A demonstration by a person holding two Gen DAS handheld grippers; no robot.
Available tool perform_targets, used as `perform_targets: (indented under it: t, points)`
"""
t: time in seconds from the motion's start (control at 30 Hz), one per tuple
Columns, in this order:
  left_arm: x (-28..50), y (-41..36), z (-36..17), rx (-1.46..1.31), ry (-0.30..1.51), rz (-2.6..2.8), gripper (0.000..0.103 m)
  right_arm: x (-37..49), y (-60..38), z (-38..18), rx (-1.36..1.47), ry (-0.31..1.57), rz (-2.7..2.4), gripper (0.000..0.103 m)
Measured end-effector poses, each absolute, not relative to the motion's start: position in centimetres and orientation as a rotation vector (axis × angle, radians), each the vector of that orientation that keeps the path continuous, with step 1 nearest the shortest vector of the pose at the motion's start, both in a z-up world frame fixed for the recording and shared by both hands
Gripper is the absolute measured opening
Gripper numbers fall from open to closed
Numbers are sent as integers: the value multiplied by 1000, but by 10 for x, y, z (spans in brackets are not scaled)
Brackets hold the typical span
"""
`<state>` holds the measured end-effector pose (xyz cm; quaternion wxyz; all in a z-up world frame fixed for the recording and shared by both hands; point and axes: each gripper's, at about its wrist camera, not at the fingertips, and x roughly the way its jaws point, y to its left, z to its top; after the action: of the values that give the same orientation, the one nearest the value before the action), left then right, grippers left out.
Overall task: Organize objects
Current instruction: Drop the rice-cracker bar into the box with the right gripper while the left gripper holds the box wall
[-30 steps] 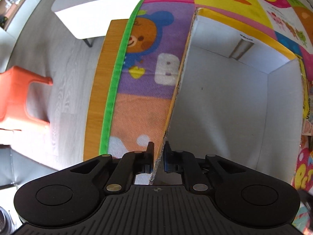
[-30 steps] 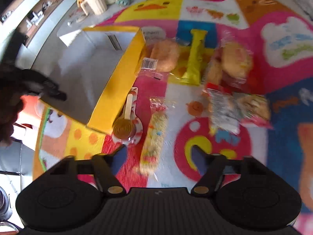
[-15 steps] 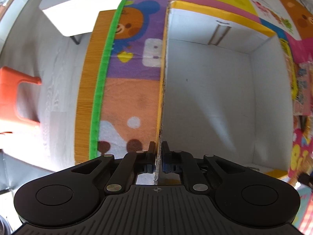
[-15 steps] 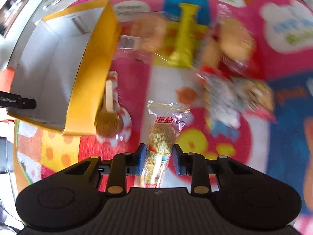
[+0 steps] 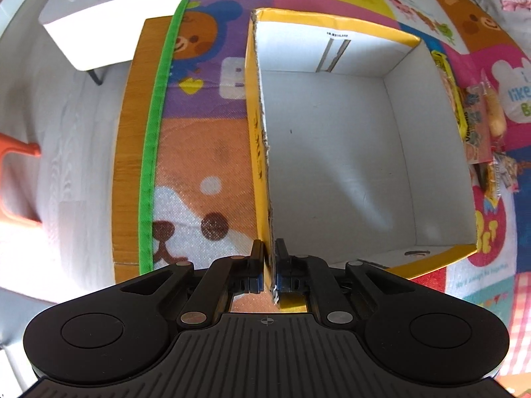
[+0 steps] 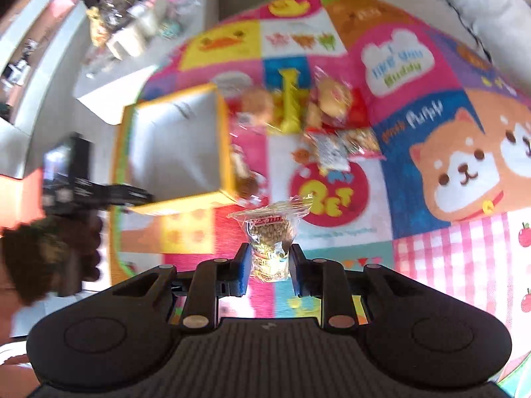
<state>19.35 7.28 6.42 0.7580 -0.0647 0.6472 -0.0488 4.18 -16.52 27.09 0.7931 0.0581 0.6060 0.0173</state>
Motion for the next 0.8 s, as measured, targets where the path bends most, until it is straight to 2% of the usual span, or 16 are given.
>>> perform_targets:
  t: [0.33, 0.47, 0.53, 0.57, 0.73, 0.8]
  points:
    - [186, 85, 67, -181, 1389, -145, 8, 85, -99, 306, 145, 1308, 152, 23]
    - [184, 87, 66, -193, 1390, -144, 8, 117, -64, 303, 158, 1325, 206, 23]
    - [183, 88, 67, -198, 1391, -144, 8, 138, -49, 298, 159, 1304, 213, 30]
    - [182, 89, 68, -203, 1393, -145, 8, 149, -44, 296, 163, 1293, 193, 38]
    - [182, 94, 67, -234, 1398, -135, 9, 166, -55, 300, 198, 1219, 145, 41]
    - [182, 95, 67, -240, 1402, -121, 9, 159, -73, 303, 190, 1193, 117, 50]
